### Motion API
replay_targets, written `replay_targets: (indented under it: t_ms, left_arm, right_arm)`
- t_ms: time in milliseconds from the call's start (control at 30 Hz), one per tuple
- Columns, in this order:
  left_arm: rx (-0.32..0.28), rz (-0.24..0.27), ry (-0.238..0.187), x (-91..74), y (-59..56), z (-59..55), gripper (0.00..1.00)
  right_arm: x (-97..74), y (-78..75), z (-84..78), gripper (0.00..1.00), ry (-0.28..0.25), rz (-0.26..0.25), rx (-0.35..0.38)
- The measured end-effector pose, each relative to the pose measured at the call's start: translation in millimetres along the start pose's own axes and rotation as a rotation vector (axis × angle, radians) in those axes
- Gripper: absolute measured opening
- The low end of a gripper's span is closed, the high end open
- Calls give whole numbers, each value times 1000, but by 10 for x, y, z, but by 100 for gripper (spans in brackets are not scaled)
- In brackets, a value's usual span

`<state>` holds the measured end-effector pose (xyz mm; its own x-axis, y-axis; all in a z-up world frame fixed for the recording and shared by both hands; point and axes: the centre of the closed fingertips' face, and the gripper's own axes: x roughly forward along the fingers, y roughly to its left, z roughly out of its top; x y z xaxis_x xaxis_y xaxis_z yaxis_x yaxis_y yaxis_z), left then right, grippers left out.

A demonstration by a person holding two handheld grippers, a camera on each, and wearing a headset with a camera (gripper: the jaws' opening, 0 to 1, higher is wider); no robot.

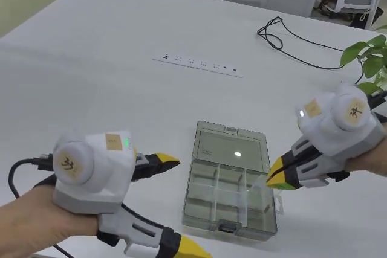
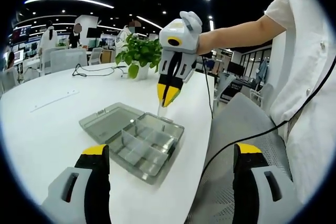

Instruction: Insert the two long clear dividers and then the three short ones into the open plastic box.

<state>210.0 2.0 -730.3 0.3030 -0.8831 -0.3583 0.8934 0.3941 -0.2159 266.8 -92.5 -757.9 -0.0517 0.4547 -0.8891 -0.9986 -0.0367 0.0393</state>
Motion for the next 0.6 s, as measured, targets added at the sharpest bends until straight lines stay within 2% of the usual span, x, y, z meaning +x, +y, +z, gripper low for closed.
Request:
replay_targets:
  t_ms: [600]
  left_arm:
    - [-12, 5, -8, -4, -8, -9, 100]
  right_arm:
    - [95, -38, -88, 3, 30, 10, 4]
